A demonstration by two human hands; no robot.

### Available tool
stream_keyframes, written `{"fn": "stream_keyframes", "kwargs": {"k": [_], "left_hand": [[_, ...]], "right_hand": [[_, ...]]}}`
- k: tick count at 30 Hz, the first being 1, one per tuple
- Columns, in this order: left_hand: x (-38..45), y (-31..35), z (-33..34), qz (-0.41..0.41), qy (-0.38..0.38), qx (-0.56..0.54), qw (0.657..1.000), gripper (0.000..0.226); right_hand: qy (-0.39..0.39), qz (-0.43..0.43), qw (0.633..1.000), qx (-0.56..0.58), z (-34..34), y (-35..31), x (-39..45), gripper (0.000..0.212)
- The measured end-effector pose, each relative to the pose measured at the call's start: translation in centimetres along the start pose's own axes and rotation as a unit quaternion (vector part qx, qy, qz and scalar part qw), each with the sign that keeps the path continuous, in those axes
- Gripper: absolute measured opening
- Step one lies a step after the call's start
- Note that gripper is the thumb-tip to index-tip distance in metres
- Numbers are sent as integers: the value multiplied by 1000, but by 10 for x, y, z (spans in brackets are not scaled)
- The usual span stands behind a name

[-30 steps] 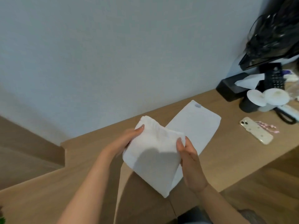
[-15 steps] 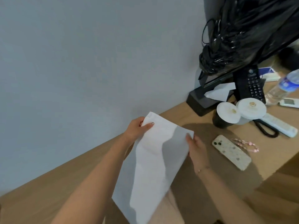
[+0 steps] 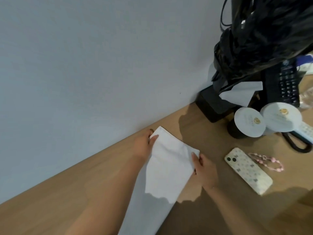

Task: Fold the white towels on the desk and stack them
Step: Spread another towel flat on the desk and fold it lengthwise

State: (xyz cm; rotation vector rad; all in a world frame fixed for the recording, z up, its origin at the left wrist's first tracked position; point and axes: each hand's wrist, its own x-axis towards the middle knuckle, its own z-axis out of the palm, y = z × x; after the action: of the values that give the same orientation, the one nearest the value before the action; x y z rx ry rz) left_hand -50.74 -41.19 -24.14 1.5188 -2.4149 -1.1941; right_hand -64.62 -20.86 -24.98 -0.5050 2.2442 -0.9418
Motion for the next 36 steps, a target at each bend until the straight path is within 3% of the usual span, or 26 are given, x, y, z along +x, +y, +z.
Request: {"fn": "stream_keyframes", "kwargs": {"k": [3, 6, 8, 14, 18, 21, 28, 33, 36], "left_hand": [[5, -1, 5, -12, -6, 31, 999, 31], [2, 0, -5, -35, -17, -24, 999, 40], [-12, -9, -21, -56, -24, -51, 997, 48], [-107, -89, -66, -118, -110, 31, 986, 48], [-169, -135, -73, -166, -96, -20, 981, 30], [-199, -145, -75, -154, -53, -83, 983, 26], [-221, -162, -82, -143, -2, -227, 963, 41], [-226, -193, -84, -50, 18, -64, 997, 41], [-231, -201, -73, -41, 58, 63, 995, 43]], "right_hand": [[23, -8, 1000, -8, 3, -3, 2, 45], [25, 9, 999, 20, 0, -11, 0, 44], [-20, 58, 995, 75, -5, -15, -10, 34], [-167, 194, 946, 198, 21, 13, -98, 25], [-263, 243, 917, 174, 66, 28, -163, 16], [-314, 243, 906, 143, 87, 30, -200, 16], [-237, 185, 935, 186, 109, 16, -249, 25], [-179, 132, 971, 85, 123, 18, -262, 21], [-162, 94, 982, 37, 135, 20, -266, 23]]}}
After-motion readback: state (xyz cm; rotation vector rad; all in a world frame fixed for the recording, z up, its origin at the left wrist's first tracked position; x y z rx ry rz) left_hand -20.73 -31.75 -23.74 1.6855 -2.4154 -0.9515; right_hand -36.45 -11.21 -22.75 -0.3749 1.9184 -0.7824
